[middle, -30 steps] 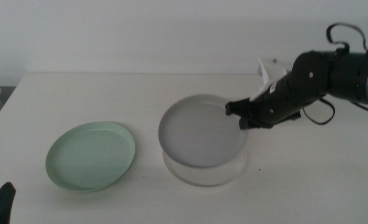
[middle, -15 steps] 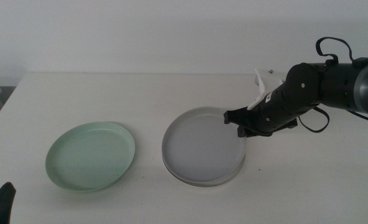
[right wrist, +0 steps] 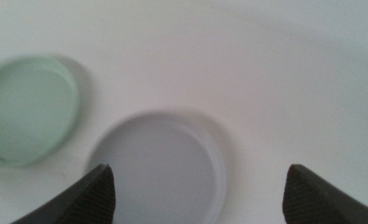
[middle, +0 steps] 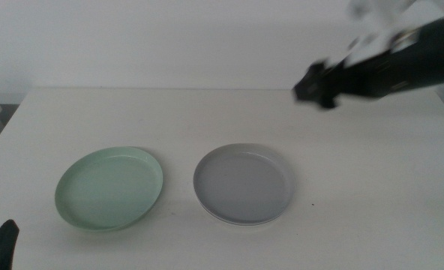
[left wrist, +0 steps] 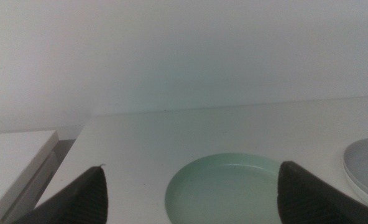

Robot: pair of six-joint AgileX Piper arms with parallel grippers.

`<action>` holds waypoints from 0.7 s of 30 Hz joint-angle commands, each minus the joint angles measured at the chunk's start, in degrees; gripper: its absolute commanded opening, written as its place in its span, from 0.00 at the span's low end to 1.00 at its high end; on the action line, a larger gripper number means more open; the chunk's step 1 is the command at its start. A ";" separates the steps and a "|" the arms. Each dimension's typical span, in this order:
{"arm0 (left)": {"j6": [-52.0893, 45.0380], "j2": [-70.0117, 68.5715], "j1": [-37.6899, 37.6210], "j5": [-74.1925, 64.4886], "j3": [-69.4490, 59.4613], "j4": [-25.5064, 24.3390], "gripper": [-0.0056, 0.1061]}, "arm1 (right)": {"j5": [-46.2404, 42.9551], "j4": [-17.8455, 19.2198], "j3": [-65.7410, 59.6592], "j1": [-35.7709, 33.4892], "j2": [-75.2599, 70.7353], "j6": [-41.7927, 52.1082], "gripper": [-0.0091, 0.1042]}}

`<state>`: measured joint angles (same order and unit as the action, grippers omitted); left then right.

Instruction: Stack the three bowls on top of each other.

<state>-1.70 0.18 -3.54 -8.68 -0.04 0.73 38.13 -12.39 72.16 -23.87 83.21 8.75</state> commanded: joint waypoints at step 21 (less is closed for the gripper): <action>0.13 -0.18 0.08 0.78 0.04 0.11 0.89 | 1.26 -9.23 -19.11 -0.07 -37.15 13.77 0.90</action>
<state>-1.70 0.18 -3.54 -8.68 -0.04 0.73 39.50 -21.55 53.31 -23.87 46.29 21.80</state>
